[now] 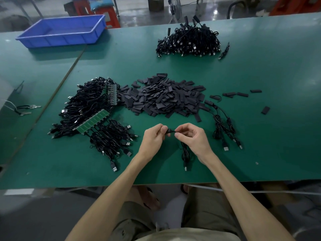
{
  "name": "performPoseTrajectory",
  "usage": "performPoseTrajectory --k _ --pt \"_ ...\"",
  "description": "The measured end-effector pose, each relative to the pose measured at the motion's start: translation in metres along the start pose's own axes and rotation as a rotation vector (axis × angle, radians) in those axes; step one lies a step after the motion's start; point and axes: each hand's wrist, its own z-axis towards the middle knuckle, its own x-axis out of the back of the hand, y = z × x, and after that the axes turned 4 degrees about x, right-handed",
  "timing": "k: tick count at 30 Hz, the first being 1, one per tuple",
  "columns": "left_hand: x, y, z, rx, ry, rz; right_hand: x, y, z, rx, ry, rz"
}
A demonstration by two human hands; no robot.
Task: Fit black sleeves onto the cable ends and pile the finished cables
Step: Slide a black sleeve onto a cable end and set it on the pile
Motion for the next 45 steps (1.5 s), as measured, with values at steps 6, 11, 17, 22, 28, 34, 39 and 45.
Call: performPoseTrajectory --k 6,11,17,22,28,34,39,45 --pt "0.0016 -0.0002 -0.001 0.02 -0.074 -0.047 -0.0028 0.0015 -0.002 0.035 -0.009 -0.053" --pt "0.0031 0.0022 0.0002 -0.062 -0.044 -0.001 -0.001 0.0001 -0.0011 0.015 0.014 -0.014" --pt "0.0058 0.001 0.002 -0.07 -0.019 -0.124 -0.0035 -0.0003 -0.0004 0.007 0.022 -0.032" --pt "0.0055 -0.0008 0.003 -0.011 -0.03 -0.15 -0.0054 0.001 -0.0018 0.018 -0.017 -0.14" --pt "0.0053 -0.0023 0.0023 -0.011 -0.073 -0.167 -0.0056 -0.0002 -0.0026 0.021 0.028 -0.12" --pt "0.008 -0.0031 0.0036 -0.11 -0.027 -0.051 -0.0052 -0.0007 -0.0029 0.021 0.05 -0.121" --pt "0.003 -0.0025 0.0017 -0.161 0.01 0.01 -0.0033 -0.0017 -0.0011 0.009 0.033 -0.122" --pt "0.0034 -0.0008 0.003 -0.2 0.054 0.002 -0.0037 -0.0041 -0.0005 -0.028 0.011 -0.059"
